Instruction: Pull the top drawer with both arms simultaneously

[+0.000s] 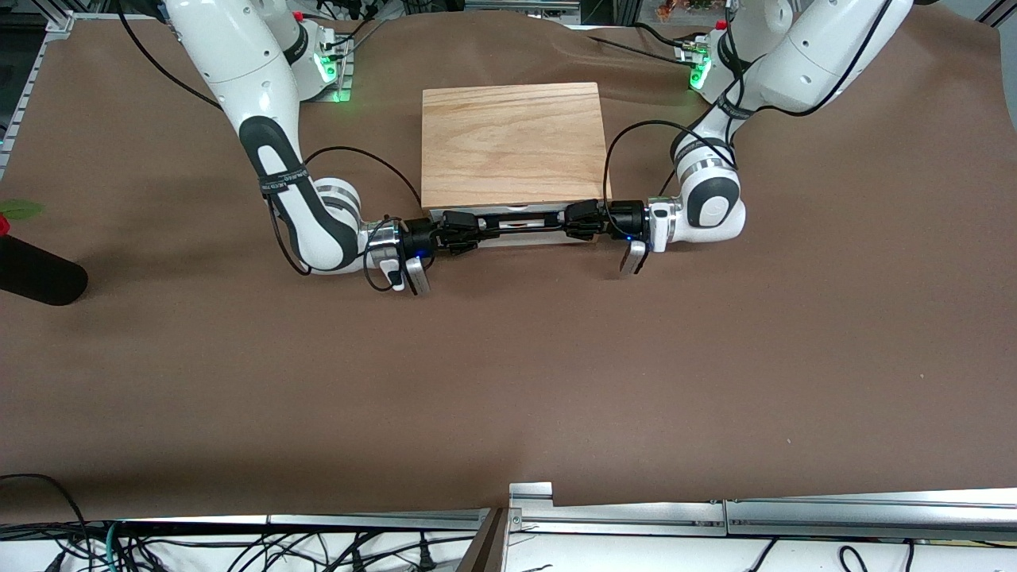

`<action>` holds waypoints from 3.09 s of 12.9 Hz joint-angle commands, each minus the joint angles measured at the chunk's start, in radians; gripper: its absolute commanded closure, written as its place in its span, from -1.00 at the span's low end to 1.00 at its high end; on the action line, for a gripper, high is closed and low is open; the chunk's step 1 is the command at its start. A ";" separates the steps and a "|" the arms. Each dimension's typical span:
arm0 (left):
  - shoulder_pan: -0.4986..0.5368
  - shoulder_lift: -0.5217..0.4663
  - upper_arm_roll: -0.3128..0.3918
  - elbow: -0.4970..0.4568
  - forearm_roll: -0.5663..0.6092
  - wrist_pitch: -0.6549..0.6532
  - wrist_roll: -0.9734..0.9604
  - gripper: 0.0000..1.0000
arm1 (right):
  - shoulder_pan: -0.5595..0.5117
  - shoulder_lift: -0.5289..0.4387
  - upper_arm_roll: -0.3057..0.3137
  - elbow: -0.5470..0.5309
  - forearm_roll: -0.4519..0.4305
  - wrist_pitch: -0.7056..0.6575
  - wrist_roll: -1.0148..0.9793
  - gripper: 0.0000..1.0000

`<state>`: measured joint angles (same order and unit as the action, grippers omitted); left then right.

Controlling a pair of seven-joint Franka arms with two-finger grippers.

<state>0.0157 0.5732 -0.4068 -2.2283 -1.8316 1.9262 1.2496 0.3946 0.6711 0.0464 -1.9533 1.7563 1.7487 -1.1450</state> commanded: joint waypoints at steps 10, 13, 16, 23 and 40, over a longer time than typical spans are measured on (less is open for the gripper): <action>0.018 0.043 -0.009 -0.037 0.015 0.043 -0.058 1.00 | -0.005 -0.038 -0.010 -0.026 0.005 -0.001 -0.010 1.00; 0.024 0.045 -0.009 -0.018 0.017 0.068 -0.105 1.00 | -0.020 -0.035 -0.011 -0.006 0.005 -0.001 0.002 1.00; 0.026 0.056 -0.009 0.009 0.021 0.092 -0.157 1.00 | -0.026 -0.015 -0.013 0.037 0.003 0.003 0.010 1.00; 0.053 0.074 -0.009 0.076 0.094 0.092 -0.289 1.00 | -0.037 0.013 -0.022 0.077 0.003 0.006 0.011 1.00; 0.090 0.152 0.005 0.258 0.176 0.091 -0.516 1.00 | -0.072 0.130 -0.043 0.267 -0.034 0.014 0.123 1.00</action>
<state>0.0588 0.6990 -0.4215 -1.9958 -1.6584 1.9697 0.8824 0.3795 0.7968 0.0277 -1.7316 1.7313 1.7633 -1.0511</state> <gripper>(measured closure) 0.841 0.828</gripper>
